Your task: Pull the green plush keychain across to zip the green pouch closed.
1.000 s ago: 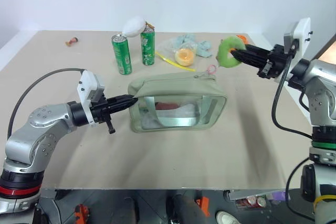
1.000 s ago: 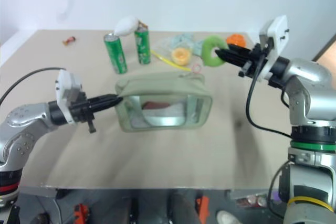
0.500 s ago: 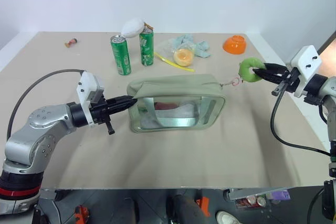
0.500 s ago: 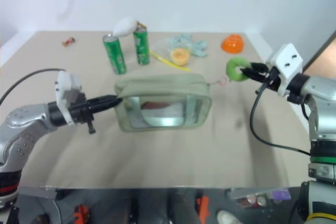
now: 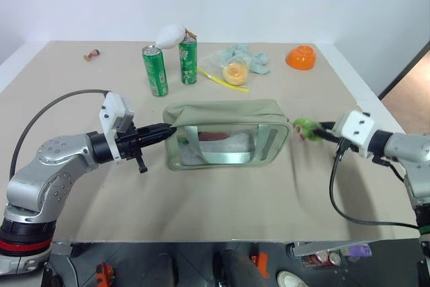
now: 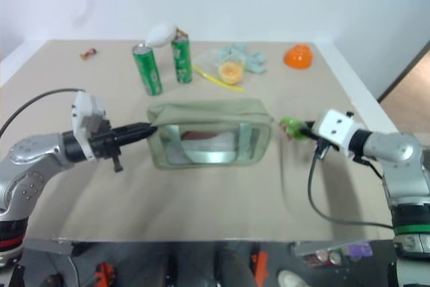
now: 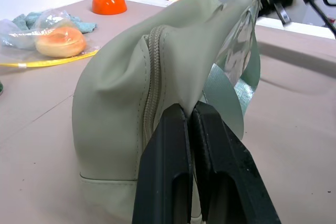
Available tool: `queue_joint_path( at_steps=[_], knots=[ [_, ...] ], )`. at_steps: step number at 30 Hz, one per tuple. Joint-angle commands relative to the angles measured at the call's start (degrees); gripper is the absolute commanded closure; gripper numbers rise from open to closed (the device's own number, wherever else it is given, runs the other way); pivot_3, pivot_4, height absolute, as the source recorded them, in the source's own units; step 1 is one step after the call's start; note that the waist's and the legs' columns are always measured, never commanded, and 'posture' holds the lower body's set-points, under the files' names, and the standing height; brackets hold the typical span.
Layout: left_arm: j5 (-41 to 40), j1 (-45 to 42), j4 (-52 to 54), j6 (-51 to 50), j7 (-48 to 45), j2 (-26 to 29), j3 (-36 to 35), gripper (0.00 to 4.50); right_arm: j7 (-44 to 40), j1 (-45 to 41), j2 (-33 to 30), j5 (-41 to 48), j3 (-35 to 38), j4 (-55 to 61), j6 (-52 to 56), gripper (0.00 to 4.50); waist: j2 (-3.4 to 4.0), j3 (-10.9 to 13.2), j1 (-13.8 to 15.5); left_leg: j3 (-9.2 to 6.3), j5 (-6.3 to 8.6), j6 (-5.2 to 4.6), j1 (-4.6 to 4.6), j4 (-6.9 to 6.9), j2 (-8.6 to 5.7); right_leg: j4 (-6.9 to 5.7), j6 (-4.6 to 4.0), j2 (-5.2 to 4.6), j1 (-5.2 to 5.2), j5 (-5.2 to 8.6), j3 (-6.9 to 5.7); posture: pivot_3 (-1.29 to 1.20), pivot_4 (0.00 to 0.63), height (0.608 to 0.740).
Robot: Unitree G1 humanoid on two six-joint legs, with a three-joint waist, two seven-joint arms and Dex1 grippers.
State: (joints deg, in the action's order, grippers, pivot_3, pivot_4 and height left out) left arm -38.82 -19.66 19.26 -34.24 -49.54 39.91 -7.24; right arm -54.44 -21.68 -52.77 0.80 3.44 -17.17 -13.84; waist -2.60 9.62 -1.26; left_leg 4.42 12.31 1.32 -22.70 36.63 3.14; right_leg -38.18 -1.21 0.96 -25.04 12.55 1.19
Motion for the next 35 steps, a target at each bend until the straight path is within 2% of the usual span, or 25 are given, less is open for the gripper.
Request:
queue_joint_path(
  at_steps=[1, 7, 9, 11, 13, 15, 21, 22, 28, 35],
  knots=[
    [0.37, 0.39, 0.49, -0.7, 0.62, 0.57, -0.45, 4.5, 1.21, 0.99, 1.25, -1.4, -1.64, 2.0, -1.35, 3.95, -0.01, 0.0, -0.06, -0.01, 0.0, 0.0, 0.14, 0.0, 0.02, 0.0, 0.0, 0.02, 0.13, 0.0, 0.01, 0.0, 0.15, 0.74],
    [0.34, -0.55, -0.36, -0.62, 1.43, -0.08, -0.48, 4.5, 3.4, -0.61, 4.88, -3.22, -4.8, -1.15, -4.02, 3.95, -0.01, 0.0, -0.06, 0.0, -0.03, 0.01, 0.19, -0.01, 0.0, -0.01, 0.01, 0.01, 0.17, -0.01, 0.01, 0.0, 0.15, 0.74],
    [-0.47, -0.94, -0.85, -1.03, 2.32, -0.99, -1.19, 4.5, 3.42, -1.98, 6.16, -1.54, -4.4, -1.1, -1.56, 3.95, -0.01, 0.0, -0.06, 0.01, -0.03, 0.01, 0.18, -0.01, 0.0, 0.0, 0.01, 0.02, 0.17, -0.01, 0.02, 0.0, 0.15, 0.74],
    [-1.81, -0.97, -1.0, -2.02, 2.67, -1.24, -2.11, 3.79, 2.3, -3.04, 7.07, 2.77, -2.33, -0.16, 3.59, 3.4, -0.01, 0.01, -0.07, 0.01, -0.03, 0.01, 0.18, -0.01, 0.0, -0.01, 0.02, 0.01, 0.16, -0.02, 0.03, 0.0, 0.15, 0.74],
    [-1.28, -0.86, -0.98, -1.34, 2.63, -0.94, -2.43, 3.31, 0.94, -2.91, 6.87, 6.22, -0.6, 0.83, 7.57, 2.93, -0.02, 0.01, -0.03, -0.01, -0.03, 0.01, 0.16, -0.01, 0.01, -0.01, 0.02, 0.02, 0.16, -0.02, 0.02, 0.0, 0.15, 0.74],
    [-1.46, -0.95, -1.1, -0.87, 2.99, -0.59, -3.97, 2.5, -0.97, -1.74, 6.17, 10.88, 1.78, 3.08, 12.1, 2.1, -0.02, 0.01, 0.02, -0.01, -0.03, 0.01, 0.12, -0.02, 0.0, -0.01, 0.01, 0.0, 0.13, -0.01, 0.0, 0.0, 0.15, 0.74],
    [-2.96, -0.15, -0.23, -0.68, 9.05, -1.28, -11.63, 0.48, -5.74, 7.0, 3.62, 24.92, 11.61, 15.35, 25.17, 0.08, -0.02, 0.02, 0.1, -0.05, -0.02, 0.01, -0.02, -0.07, 0.09, 0.01, 0.05, -0.03, 0.04, 0.04, -0.04, 0.0, 0.15, 0.74],
    [-2.5, 0.93, 0.23, -0.25, 10.07, -1.59, -12.33, 0.12, -5.85, 8.79, 3.22, 26.13, 13.09, 16.78, 26.61, 0.0, -0.02, 0.02, 0.1, -0.05, -0.01, 0.01, -0.01, -0.08, 0.11, 0.02, 0.06, -0.04, 0.05, 0.05, -0.05, 0.0, 0.15, 0.74],
    [3.92, 11.98, 4.41, 5.56, 15.26, -4.76, -13.13, 0.05, -6.81, 19.73, 3.55, 30.01, 18.66, 23.72, 29.86, 0.0, -0.05, 0.02, 0.0, 0.01, -0.01, 0.01, 0.19, -0.09, 0.08, 0.01, 0.09, -0.14, 0.18, 0.05, 0.04, 0.0, 0.15, 0.74],
    [14.44, 24.2, 7.13, 12.38, 17.18, -8.88, -3.45, 0.05, -0.06, 23.24, 12.63, 30.89, 13.82, 34.65, 30.37, 0.0, -0.08, -0.02, -0.03, -0.01, -0.07, -0.07, 0.28, -0.08, 0.18, 0.0, 0.03, -0.05, 0.18, -0.04, 0.01, 0.0, 0.15, 0.74]
  ],
)
